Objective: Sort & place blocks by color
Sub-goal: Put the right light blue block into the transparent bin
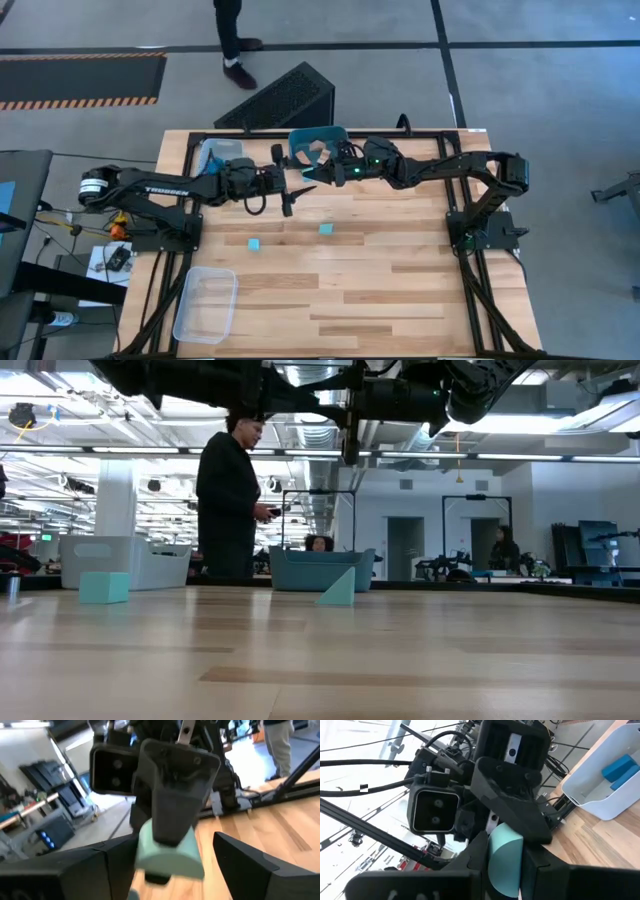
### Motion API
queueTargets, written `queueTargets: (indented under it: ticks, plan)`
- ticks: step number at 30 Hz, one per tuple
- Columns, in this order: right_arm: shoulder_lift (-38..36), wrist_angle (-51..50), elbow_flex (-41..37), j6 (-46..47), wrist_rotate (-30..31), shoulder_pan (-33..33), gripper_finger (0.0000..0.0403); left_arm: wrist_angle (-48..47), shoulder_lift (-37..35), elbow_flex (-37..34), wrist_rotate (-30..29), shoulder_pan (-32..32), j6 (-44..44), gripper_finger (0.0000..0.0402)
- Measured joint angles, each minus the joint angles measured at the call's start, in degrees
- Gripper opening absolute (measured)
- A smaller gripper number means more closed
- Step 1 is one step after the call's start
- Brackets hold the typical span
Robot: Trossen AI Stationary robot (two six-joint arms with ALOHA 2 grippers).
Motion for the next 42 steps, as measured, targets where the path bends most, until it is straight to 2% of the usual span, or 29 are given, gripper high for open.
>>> queueTargets:
  ticks: [10, 17, 28, 31, 37, 42]
  plan:
    - [0.0, 0.0, 0.0, 0.0, -0.1, -0.8, 0.0077, 5.5, 0.5, 0.0, -1.6, 0.0, 1.2, 0.0226]
    - [0.0, 0.1, 0.0, 1.3, -0.1, -1.4, 0.0077, 3.1, 0.1, 0.0, -2.2, 0.3, 3.3, 0.0218]
    - [-0.1, 0.2, 0.0, 1.1, -1.9, -1.9, 0.0077, 1.7, 0.1, 0.0, -4.1, 0.3, 3.3, 0.0129]
    - [-0.1, 0.0, 0.0, 0.9, -1.9, -1.9, 0.0077, 1.7, 0.1, 0.0, -4.1, 0.3, 3.3, 0.0129]
    - [-0.1, -0.2, 0.0, 1.0, -1.3, -1.9, 0.0081, 1.8, 0.1, 0.0, -3.8, 0.3, 3.5, 0.0162]
    - [-0.1, -0.4, 0.0, -0.4, 2.2, -2.2, 0.0122, 2.1, 0.1, 0.0, -4.5, 0.3, 3.5, 0.0154]
